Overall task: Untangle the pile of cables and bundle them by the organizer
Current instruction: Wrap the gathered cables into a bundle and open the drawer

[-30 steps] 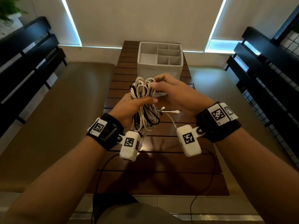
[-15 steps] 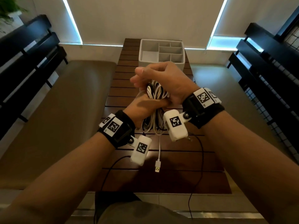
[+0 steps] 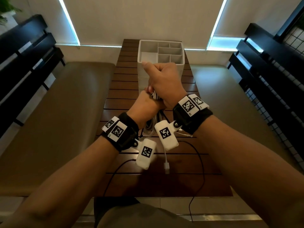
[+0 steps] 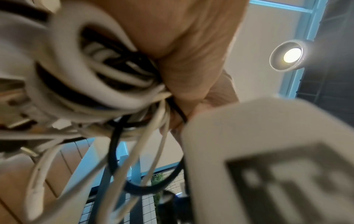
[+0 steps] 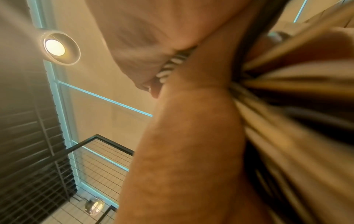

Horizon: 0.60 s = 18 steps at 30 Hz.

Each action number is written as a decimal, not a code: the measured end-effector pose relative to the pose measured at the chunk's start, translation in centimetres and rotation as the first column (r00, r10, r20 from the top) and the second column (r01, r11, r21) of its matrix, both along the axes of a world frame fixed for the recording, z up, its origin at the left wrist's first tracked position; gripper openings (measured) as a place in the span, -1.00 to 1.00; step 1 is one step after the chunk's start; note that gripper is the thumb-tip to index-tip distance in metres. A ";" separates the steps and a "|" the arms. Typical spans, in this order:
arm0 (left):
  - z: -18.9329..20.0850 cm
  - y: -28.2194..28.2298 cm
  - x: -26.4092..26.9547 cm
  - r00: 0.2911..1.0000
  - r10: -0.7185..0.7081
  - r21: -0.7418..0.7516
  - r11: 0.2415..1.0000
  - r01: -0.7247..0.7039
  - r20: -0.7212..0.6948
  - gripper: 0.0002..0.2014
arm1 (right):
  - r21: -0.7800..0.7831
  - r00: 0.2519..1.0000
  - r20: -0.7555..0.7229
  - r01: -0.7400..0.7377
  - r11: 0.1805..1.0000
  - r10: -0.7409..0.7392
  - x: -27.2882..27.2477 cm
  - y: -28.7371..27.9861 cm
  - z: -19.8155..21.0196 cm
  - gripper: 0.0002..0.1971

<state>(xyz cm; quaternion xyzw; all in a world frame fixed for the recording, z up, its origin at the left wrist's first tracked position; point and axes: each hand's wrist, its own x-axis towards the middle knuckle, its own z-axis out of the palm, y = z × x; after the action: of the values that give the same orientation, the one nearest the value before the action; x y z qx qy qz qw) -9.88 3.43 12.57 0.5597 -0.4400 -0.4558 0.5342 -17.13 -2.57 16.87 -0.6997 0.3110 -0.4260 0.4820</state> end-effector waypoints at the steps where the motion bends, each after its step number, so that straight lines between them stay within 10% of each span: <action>1: 0.0 0.2 -0.1 1.000 -0.001 -0.001 1.000 0.001 -0.009 -0.85 | -0.011 1.000 -0.008 -0.020 1.000 0.020 -0.2 -0.1 -0.1 -0.48; 8: 1.6 0.3 0.8 0.965 0.081 -0.021 0.996 -0.089 -0.249 -0.78 | 0.193 0.980 -0.105 -0.149 0.970 0.171 -3.6 0.1 -2.5 -0.36; 18: 0.5 0.7 0.5 0.952 0.107 0.027 0.994 -0.103 -0.287 -0.72 | 0.623 0.805 0.200 -0.544 0.561 0.559 -5.6 2.0 -5.3 -0.35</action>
<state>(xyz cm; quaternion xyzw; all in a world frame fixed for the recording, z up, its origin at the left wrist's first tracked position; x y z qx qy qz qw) -9.39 4.12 13.07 0.5131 -0.3247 -0.5058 0.6128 -22.70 -0.60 11.58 -0.5514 0.2100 -0.1100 0.7999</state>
